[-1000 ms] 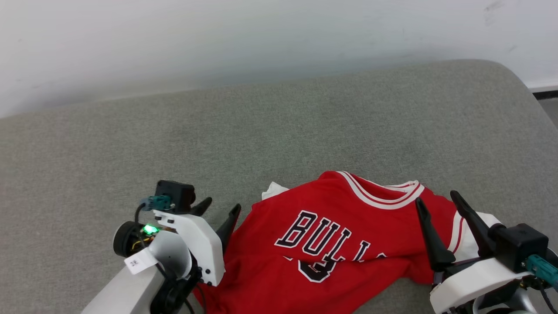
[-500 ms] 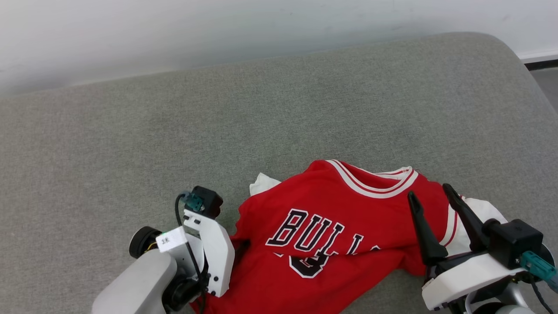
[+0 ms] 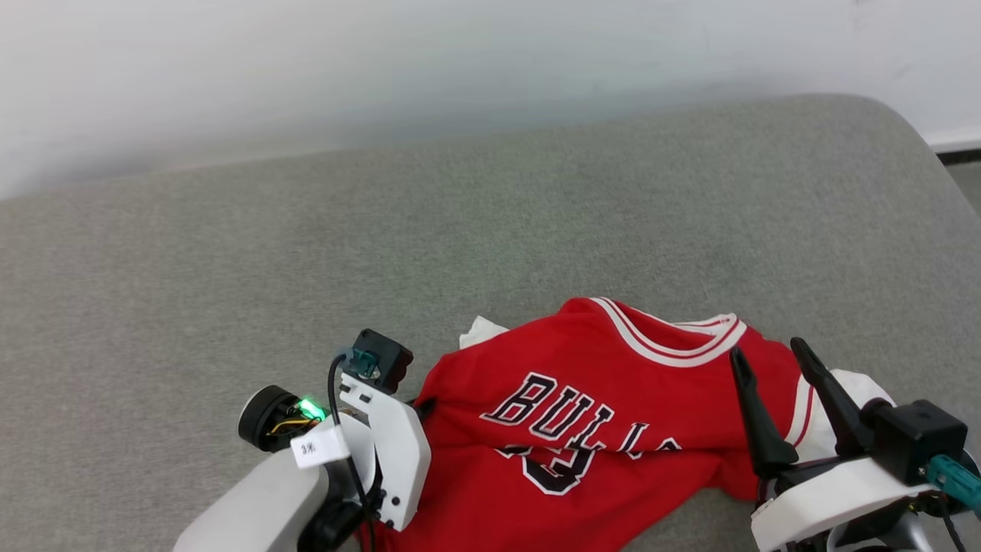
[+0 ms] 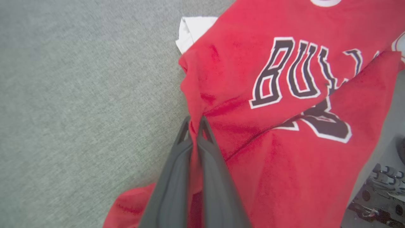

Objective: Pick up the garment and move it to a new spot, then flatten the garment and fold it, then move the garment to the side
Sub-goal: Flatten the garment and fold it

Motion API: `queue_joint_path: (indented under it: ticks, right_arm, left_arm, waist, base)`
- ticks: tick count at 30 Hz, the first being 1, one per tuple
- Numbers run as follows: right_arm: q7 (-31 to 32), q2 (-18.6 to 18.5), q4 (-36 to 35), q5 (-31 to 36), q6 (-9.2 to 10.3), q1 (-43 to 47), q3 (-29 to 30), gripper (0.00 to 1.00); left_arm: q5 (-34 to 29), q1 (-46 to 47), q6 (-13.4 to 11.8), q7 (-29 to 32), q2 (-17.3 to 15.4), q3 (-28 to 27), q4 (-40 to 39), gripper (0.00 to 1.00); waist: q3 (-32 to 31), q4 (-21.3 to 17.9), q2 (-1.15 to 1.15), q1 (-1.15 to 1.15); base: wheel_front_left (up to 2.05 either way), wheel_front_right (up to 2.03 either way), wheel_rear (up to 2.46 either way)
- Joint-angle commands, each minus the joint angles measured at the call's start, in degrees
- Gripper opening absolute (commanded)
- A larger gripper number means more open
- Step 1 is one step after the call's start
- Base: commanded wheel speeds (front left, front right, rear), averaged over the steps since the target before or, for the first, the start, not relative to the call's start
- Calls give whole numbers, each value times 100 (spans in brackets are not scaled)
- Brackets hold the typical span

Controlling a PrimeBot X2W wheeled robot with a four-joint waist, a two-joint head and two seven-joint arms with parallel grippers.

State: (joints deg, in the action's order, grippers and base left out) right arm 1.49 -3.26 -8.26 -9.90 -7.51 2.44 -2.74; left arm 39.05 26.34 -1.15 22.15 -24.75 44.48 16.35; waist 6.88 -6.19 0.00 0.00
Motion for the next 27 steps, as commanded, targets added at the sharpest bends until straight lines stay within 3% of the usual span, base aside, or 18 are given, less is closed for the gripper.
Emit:
queue_joint_path:
  ticks: [1,5,9,17,18,19,20,27]
  right_arm:
    - [-12,28,0,-25,3,74,18,100]
    - [46,34,-26,-58,4,202,59,100]
    - [124,36,-90,-63,3,298,54,100]
    - [238,40,-255,-30,3,304,30,100]
    - [248,41,-282,-21,3,272,9,100]
    - [256,41,-298,-22,3,258,9,100]
    - [264,41,-311,-20,4,252,13,100]
    - [286,43,-395,-14,3,276,15,100]
  left_arm:
    - [-82,-113,-72,-106,-44,2,-165,0]
    - [-171,-496,-296,-244,-142,66,-819,0]
    - [-128,-962,-366,-21,-227,335,-1432,0]
    - [66,-1572,-258,375,-2,953,-1631,0]
    - [68,-1579,-253,322,93,986,-1513,25]
    - [38,-1558,-250,245,143,988,-1489,94]
    - [5,-1521,-256,152,185,964,-1472,100]
    - [-484,-1143,-407,-1053,276,533,-1761,100]
  waist:
    - [-131,107,0,0]
    - [-331,257,0,0]
    - [-457,362,0,0]
    - [-446,449,0,0]
    - [-431,435,0,0]
    - [-427,428,0,0]
    - [-430,424,0,0]
    - [-495,370,0,0]
  base:
    - [0,0,0]
    - [0,0,0]
    - [0,0,0]
    - [0,0,0]
    - [0,0,0]
    - [0,0,0]
    - [0,0,0]
    - [0,0,0]
